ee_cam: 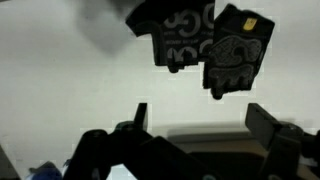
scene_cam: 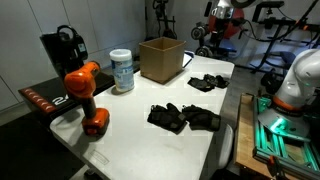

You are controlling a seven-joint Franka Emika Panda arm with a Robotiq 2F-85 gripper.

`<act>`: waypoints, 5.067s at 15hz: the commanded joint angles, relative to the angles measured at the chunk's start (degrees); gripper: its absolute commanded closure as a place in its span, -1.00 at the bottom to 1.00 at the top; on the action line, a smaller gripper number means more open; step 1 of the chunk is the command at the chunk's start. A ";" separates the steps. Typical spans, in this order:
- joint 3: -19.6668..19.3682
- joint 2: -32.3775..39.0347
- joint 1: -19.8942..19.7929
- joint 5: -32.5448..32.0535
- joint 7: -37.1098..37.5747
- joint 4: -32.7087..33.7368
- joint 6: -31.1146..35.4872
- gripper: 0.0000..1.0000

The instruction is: Pick up the far right glove and stack it on the second far right glove, Pick up the far left glove and stack it on the second far left glove, pick up the gloves stack on the left and put it on top of the gloves stack on the right, pick up the gloves stack and put it in the cardboard box on the table

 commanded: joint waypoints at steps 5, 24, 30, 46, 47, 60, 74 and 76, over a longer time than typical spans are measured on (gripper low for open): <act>0.23 8.47 0.03 -2.52 -0.02 -6.81 0.76 -1.00; 1.25 21.62 2.75 1.22 1.27 -8.00 16.47 -0.39; 1.16 21.10 2.68 1.90 0.67 -8.62 18.46 0.53; 3.52 9.59 3.64 1.07 4.05 -3.60 2.77 0.97; 4.16 9.87 4.09 1.48 4.73 -2.15 2.56 0.97; 6.58 20.66 6.90 0.27 7.54 10.53 -12.11 0.97; 7.92 19.61 7.34 -6.69 12.75 9.96 -15.69 0.97; 7.94 20.59 7.47 -5.63 13.68 9.71 -15.57 0.97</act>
